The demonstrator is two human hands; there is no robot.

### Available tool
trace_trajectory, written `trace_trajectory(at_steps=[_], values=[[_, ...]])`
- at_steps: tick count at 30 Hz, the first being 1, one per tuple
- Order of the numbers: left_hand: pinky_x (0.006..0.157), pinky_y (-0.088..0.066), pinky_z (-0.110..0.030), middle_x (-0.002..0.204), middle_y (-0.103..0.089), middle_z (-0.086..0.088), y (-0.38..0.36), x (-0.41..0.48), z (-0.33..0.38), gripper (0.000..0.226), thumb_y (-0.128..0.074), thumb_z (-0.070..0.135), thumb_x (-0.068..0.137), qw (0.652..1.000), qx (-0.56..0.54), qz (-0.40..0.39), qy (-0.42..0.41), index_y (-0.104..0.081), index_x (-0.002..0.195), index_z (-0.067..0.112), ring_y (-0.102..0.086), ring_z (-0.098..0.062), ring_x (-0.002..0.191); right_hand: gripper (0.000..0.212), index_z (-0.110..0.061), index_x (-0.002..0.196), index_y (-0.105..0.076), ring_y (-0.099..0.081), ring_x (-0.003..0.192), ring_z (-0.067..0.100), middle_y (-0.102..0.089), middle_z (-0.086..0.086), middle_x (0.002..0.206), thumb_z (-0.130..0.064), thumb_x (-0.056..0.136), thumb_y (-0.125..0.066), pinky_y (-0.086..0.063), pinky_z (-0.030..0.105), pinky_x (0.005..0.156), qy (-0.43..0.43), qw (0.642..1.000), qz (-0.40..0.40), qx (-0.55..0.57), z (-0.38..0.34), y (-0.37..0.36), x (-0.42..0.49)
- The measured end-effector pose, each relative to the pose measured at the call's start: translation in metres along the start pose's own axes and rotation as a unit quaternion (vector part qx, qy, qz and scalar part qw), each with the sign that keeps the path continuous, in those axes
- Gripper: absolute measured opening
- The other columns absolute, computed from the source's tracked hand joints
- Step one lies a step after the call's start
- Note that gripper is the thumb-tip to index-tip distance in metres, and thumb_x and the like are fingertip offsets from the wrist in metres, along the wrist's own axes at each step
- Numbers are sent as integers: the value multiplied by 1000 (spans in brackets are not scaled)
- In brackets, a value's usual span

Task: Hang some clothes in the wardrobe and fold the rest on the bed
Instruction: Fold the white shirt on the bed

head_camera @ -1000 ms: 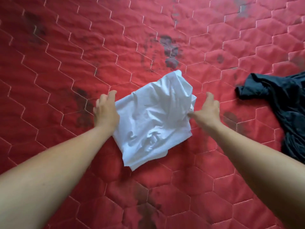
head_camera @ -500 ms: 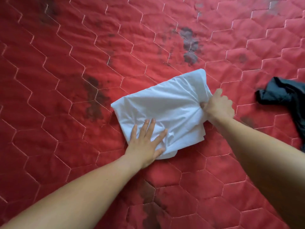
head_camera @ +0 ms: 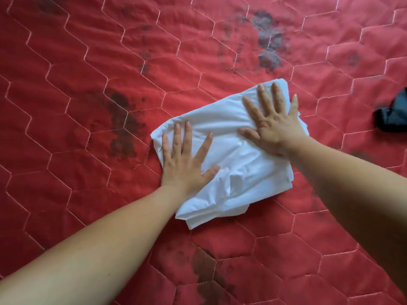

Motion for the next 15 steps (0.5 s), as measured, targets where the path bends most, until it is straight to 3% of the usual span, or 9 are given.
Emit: trace_trajectory(at_steps=[4,7,9,12,15], values=[[116,-6,-71,166,8,-22,3,1,3,83,-30,78,89,1000,4,4,-3,-9,160,39,8,-42,153,78,-47,158,-2,23,153,31,20,3,168,-83,89,-9,2,75,114,-1,998,21,51,1,6,-3],[118,2,-69,165,20,-18,4,-12,0,81,-22,77,91,999,-19,-31,31,8,158,43,17,-35,153,59,-41,155,-28,15,154,36,16,16,167,-62,100,-35,-1,67,118,-108,969,86,205,23,23,-15],[117,4,-69,164,25,-15,0,-35,11,78,-16,75,91,997,-26,-61,29,18,154,46,20,-34,153,52,-36,152,-37,-5,153,43,1,26,165,-46,102,-45,-15,60,122,-184,947,99,246,34,25,-27],[112,-5,-76,168,9,-14,0,-79,52,80,-22,78,90,993,-13,-76,-84,6,157,46,8,-36,154,51,-31,147,-44,-45,124,45,-36,24,144,-30,97,-56,-40,52,104,-187,952,93,224,30,35,-41],[107,-15,-79,167,-16,-14,6,-98,64,90,-55,73,83,984,32,-89,-153,-19,158,40,-12,-36,154,50,-30,139,-50,-57,98,43,-39,14,116,-17,91,-59,-49,46,94,-200,930,49,304,41,36,-55]])
Point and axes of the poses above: each hand's wrist, its own x-axis towards the middle knuckle, its own y-axis out of the back of the hand, z = x × y, the point moved 10 cm from there along x, towards the middle knuckle
